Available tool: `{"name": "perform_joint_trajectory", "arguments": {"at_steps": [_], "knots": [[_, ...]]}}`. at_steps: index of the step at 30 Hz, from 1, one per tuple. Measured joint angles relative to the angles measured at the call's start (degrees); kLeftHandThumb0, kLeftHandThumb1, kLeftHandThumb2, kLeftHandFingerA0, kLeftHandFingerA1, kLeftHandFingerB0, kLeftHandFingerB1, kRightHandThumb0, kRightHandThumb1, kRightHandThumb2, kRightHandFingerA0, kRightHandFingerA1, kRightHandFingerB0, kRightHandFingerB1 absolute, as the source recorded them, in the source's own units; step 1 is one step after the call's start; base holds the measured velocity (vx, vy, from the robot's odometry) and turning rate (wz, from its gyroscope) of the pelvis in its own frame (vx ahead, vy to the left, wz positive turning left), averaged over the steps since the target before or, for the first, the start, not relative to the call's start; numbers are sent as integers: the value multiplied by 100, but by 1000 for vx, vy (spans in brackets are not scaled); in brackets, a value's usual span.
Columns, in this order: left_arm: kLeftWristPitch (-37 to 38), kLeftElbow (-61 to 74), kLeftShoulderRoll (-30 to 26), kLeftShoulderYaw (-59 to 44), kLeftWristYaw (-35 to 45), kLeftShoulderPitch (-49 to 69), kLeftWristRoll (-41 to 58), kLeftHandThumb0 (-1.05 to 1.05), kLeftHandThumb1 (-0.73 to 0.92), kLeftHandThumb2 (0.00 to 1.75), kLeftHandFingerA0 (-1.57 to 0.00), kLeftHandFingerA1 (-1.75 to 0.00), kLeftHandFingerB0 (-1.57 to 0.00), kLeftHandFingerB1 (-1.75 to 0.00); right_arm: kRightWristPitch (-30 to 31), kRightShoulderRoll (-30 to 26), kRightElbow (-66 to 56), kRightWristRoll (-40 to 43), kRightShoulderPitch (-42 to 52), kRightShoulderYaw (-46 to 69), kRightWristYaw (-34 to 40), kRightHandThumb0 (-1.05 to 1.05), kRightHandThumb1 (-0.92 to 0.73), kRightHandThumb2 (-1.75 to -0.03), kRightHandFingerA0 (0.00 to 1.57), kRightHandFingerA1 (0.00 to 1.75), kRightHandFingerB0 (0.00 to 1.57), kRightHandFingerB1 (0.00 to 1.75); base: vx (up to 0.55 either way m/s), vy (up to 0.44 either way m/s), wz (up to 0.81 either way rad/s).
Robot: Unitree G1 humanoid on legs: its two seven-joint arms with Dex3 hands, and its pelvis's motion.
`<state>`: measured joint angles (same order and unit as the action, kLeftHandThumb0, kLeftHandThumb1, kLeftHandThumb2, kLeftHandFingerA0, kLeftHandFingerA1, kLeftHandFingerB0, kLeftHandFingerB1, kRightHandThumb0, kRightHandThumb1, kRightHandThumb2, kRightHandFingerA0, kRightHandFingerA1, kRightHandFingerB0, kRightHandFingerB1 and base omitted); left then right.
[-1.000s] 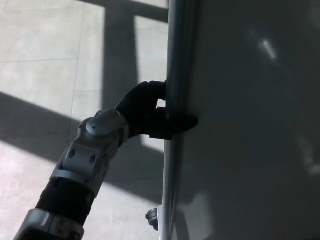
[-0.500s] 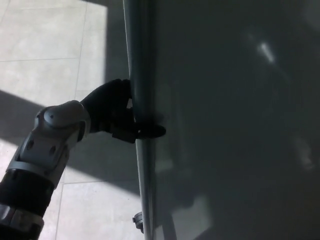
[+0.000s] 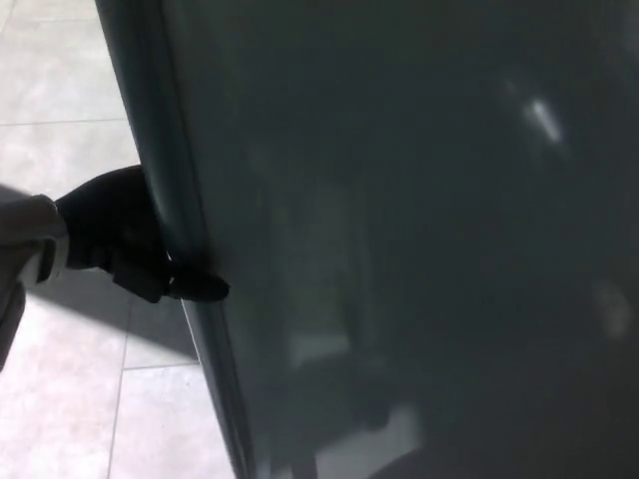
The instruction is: A white board is being place on the right hand side and parallel to the robot and the robot uses its left hand to grab on the leftside of the whiteboard and drag the whiteboard from the right hand side to the left hand side
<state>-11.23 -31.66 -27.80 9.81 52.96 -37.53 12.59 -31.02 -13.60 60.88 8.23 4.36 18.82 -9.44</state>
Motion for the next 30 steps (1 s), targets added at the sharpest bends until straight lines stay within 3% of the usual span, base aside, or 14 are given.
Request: {"name": "perform_joint_trajectory", "arguments": {"at_steps": [12, 14, 19, 22, 23, 24, 26, 27, 30], "knots": [[632, -1346, -1201, -252, 1222, 22, 124, -10, 70, 63, -85, -48, -90, -67, 79, -24, -5, -21, -23, -29, 83, -80, -67, -60, 99, 81, 46, 58, 0, 0, 0], [804, -1598, -1387, -316, 1372, 55, 114, -8, 71, 65, -85, -56, -91, -68, 85, -26, 3, -24, -26, -33, 92, -81, -67, -60, 99, 82, 46, 59, 0, 0, 0], [1213, -2122, -1772, -436, 1614, 131, 54, -9, 74, 62, -86, -52, -90, -57, 116, -25, -16, 38, -30, 8, -51, -73, -71, -62, 91, 87, 41, 59, 0, 0, 3], [1413, -2428, -1927, -527, 1713, 140, 11, -9, 73, 63, -85, -53, -90, -63, 150, -25, -80, 95, -30, 25, -163, -72, -71, -64, 88, 87, 41, 60, 0, 0, 2], [1457, -2487, -1958, -543, 1727, 141, -4, -12, 73, 63, -85, -56, -90, -59, 155, -25, -90, 103, -29, 25, -177, -72, -71, -63, 89, 86, 41, 59, 0, 0, 0], [1558, -2606, -2032, -570, 1754, 143, -42, -14, 73, 62, -81, -71, -88, -64, 165, -25, -120, 118, -23, 24, -213, -72, -71, -62, 90, 86, 40, 58, 0, 0, 0], [1706, -2733, -2130, -571, 1774, 143, -102, -13, 74, 61, -79, -82, -86, -70, 181, -24, -140, 128, -24, 24, -246, -72, -72, -61, 90, 84, 41, 57, 0, 0, 0], [1783, -2802, -2174, -571, 1798, 143, -132, -14, 73, 62, -78, -65, -85, -70, 192, -24, -141, 133, -24, 24, -256, -72, -72, -62, 87, 84, 40, 56, 0, 0, 0], [2044, -2995, -2277, -579, 1853, 140, -209, -14, 71, 62, -82, -52, -87, -68, 211, -24, -140, 137, -24, 24, -273, -71, -71, -61, 90, 84, 41, 57, 0, 0, 0]]}}
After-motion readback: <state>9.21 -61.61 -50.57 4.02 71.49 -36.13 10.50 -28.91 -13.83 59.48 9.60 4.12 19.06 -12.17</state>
